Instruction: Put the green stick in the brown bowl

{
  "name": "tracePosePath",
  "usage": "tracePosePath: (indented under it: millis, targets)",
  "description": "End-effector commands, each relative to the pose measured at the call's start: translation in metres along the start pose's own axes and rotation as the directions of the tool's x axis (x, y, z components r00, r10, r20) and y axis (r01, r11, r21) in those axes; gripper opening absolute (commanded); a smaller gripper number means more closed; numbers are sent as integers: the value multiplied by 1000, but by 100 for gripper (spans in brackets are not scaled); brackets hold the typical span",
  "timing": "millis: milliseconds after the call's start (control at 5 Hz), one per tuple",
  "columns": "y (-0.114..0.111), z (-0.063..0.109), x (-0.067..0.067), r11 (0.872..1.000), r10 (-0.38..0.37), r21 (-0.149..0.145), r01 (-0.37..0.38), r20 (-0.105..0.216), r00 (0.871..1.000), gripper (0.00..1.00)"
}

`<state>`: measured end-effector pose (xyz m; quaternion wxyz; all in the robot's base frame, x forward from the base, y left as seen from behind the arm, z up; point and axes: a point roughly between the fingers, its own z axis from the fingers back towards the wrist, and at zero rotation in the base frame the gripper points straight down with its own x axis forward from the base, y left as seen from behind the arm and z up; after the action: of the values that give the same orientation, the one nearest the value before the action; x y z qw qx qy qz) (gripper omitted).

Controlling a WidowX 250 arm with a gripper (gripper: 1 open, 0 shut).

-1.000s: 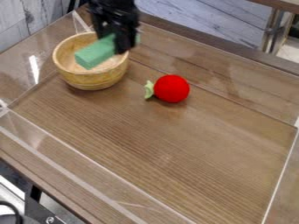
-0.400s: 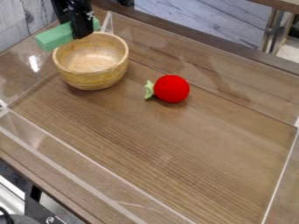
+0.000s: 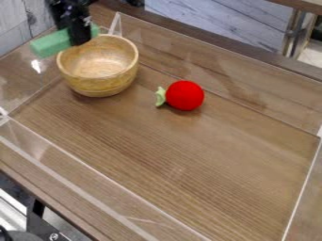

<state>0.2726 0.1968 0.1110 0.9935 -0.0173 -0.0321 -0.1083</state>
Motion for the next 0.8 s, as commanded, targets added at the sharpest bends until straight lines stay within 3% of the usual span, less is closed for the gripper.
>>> tracePosePath:
  millis: [0,400,600]
  targets:
    - [17,11,-2,998,9,55,-11,41,999,0]
    - [19,22,-4,993,101,52,-104,57,993,0]
    - [15,12,5,993,106,48,-109,62,992,0]
